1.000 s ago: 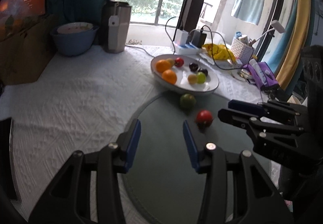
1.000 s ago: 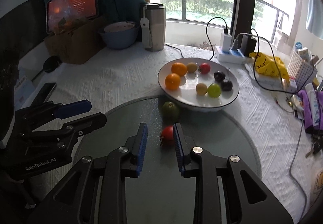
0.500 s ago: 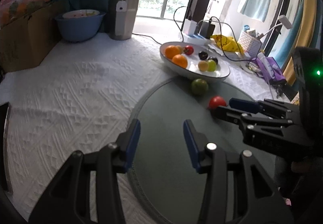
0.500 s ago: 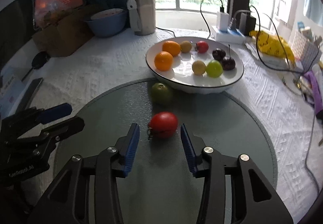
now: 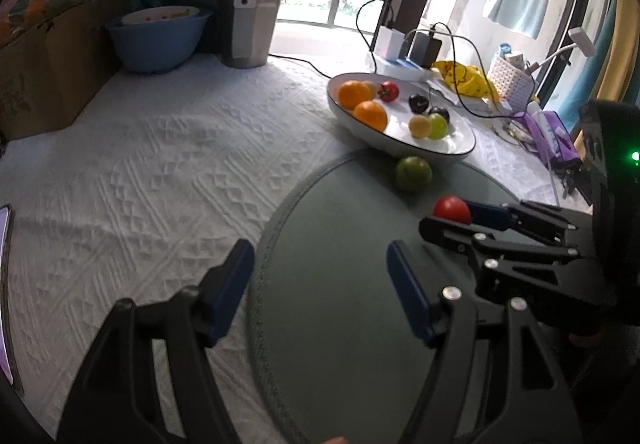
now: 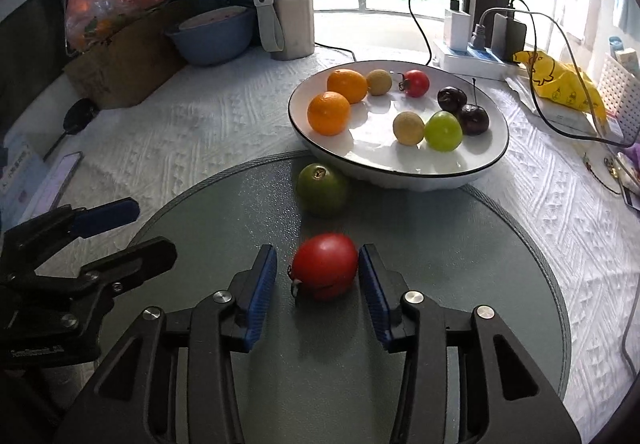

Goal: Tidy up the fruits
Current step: 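Grasp the red tomato with the right tool, then grasp the green fruit with the left tool while the right tool holds the tomato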

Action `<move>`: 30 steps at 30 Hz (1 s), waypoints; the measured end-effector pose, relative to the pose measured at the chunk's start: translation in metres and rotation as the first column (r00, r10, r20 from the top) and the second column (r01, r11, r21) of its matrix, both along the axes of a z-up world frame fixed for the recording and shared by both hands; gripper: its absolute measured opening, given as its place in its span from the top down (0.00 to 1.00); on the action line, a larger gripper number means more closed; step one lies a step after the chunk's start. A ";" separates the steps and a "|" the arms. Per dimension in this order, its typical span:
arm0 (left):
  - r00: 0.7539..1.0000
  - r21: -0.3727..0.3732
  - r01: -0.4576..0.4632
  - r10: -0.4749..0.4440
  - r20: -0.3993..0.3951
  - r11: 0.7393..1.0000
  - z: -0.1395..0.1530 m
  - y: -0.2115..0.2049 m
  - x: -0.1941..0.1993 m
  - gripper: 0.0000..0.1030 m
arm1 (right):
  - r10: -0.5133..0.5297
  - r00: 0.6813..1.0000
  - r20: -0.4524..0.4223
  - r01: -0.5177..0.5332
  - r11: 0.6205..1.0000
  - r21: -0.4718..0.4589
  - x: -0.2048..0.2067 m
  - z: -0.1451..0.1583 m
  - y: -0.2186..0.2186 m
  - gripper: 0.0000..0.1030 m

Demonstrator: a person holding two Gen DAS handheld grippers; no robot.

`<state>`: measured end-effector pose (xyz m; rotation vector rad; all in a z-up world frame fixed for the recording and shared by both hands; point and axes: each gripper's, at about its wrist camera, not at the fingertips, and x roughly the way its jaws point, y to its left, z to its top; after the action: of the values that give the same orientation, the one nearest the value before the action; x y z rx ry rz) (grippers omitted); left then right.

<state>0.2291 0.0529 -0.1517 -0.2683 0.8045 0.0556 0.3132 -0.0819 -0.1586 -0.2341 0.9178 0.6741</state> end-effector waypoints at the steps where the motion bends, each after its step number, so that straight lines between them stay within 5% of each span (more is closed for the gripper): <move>1: 1.000 0.001 -0.003 0.003 -0.002 1.000 0.000 0.000 0.001 0.32 | 0.001 1.000 0.002 -0.001 1.000 -0.002 0.000 0.000 0.000 0.65; 30: 0.997 0.029 0.070 -0.070 -0.018 0.997 0.001 -0.052 0.058 0.32 | -0.054 0.998 -0.023 0.056 0.996 0.075 0.037 0.011 -0.063 0.67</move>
<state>0.2872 0.0013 -0.1504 -0.2116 0.8287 0.0041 0.3498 -0.1448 -0.1479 -0.1339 0.9138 0.6604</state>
